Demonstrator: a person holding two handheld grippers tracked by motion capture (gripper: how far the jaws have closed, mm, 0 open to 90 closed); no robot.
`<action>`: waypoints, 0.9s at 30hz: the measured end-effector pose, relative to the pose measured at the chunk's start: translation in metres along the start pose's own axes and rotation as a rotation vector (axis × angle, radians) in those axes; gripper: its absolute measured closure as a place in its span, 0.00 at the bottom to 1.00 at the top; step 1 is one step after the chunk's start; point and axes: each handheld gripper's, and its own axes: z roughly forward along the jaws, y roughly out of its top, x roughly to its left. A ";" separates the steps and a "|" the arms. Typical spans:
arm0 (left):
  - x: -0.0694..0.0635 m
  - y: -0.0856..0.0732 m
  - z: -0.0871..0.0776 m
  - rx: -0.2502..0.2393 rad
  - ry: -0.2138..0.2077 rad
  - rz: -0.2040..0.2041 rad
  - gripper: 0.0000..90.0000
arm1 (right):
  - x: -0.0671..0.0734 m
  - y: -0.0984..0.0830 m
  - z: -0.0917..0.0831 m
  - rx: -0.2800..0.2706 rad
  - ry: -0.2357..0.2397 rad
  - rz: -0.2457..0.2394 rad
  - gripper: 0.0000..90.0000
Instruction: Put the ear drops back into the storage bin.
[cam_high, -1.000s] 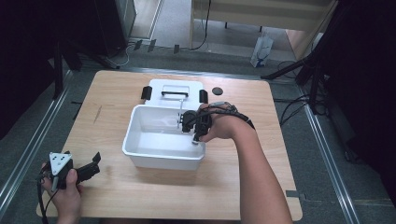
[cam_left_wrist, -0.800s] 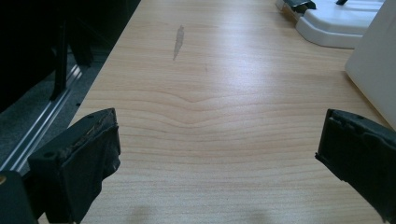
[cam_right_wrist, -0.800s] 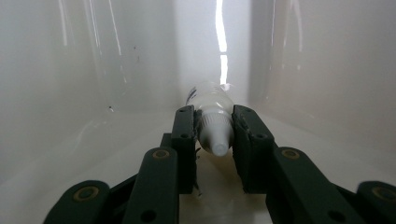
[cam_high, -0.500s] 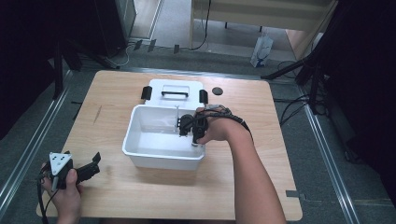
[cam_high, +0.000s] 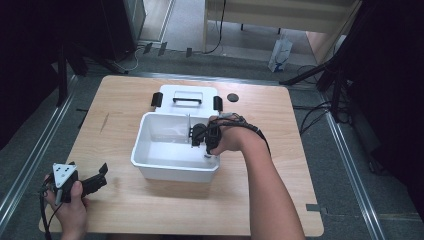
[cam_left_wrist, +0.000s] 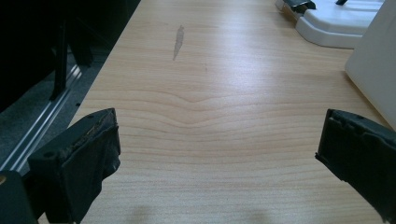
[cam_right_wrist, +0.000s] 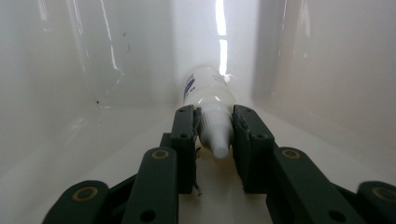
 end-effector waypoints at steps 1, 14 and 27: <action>0.000 0.000 0.000 0.000 0.000 0.001 0.00 | 0.000 0.000 0.000 0.000 0.001 -0.002 0.80; 0.000 0.000 0.000 0.000 0.001 -0.001 0.00 | 0.000 -0.002 -0.004 -0.013 0.002 0.012 0.76; 0.000 0.000 0.000 -0.002 0.001 0.001 0.00 | -0.002 -0.007 -0.026 -0.047 0.013 0.071 0.63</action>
